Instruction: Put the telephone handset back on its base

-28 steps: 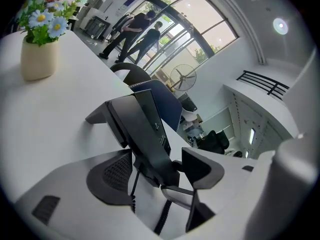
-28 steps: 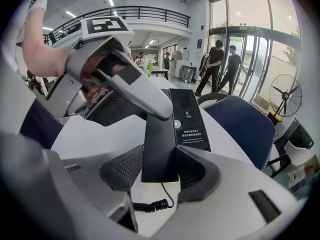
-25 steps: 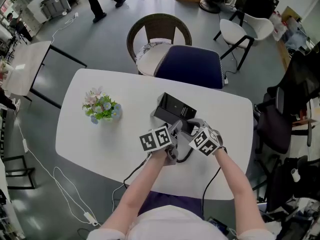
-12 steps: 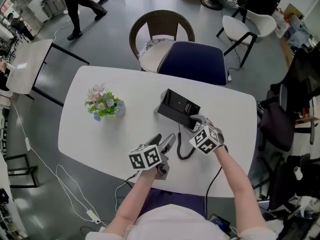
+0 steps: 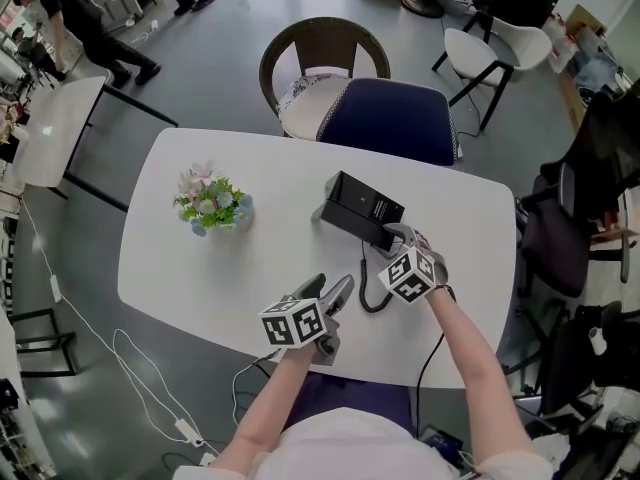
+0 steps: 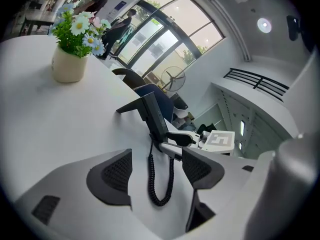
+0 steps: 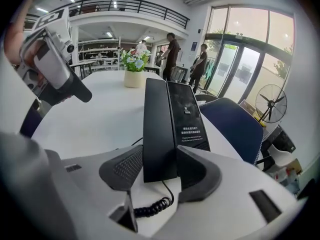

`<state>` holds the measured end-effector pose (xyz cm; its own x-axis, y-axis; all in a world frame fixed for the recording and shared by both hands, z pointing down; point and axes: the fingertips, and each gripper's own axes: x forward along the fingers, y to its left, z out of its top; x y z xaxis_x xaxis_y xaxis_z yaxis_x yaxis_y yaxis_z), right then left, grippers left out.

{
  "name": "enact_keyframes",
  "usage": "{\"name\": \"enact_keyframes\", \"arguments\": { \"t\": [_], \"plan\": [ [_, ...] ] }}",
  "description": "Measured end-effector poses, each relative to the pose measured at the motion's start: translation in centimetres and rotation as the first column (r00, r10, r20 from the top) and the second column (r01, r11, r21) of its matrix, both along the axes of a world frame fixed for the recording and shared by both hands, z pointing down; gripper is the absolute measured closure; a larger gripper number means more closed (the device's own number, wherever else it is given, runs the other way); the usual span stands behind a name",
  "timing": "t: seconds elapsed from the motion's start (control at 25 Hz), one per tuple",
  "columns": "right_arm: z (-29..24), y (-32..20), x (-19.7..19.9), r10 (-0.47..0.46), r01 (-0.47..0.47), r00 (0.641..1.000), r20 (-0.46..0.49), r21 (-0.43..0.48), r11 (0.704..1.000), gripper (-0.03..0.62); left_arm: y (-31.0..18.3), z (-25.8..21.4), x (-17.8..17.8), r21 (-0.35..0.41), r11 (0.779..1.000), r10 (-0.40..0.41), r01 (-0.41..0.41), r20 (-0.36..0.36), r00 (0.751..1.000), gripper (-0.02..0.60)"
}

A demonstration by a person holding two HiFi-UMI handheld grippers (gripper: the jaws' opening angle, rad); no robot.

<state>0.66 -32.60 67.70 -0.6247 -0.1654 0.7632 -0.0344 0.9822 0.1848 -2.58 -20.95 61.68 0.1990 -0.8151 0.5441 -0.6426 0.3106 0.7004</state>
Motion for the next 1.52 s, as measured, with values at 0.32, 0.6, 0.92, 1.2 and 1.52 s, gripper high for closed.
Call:
{"name": "enact_keyframes", "arguments": {
  "t": [0.32, 0.6, 0.92, 1.2, 1.52],
  "plan": [
    [-0.3, 0.0, 0.5, 0.032, -0.031, 0.999, 0.012, -0.047, 0.998, 0.292, 0.4, -0.9, 0.0, 0.026, 0.999, 0.018, -0.018, 0.025, 1.000, 0.264],
    [-2.2, -0.1, 2.6, 0.126, -0.121, 0.990, 0.060, -0.082, 0.989, 0.286, 0.8, -1.5, -0.1, 0.047, 0.998, 0.040, -0.043, 0.050, 0.998, 0.264],
    [-6.6, 1.1, 4.1, 0.235, -0.209, 0.955, 0.179, -0.150, 0.966, 0.286, 0.0, -3.6, -0.1, 0.106, 0.981, 0.144, -0.163, 0.169, 0.975, 0.264],
    [-11.1, 3.2, 4.7, 0.319, -0.245, 0.898, 0.302, -0.258, 0.935, 0.287, -1.2, -6.9, -0.4, 0.203, 0.945, 0.192, -0.257, 0.293, 0.937, 0.265],
    [-16.9, 3.8, 5.6, 0.457, -0.291, 0.762, 0.458, -0.388, 0.875, 0.287, -2.5, -10.7, -0.8, 0.275, 0.881, 0.214, -0.385, 0.493, 0.843, 0.286]
  ]
}}
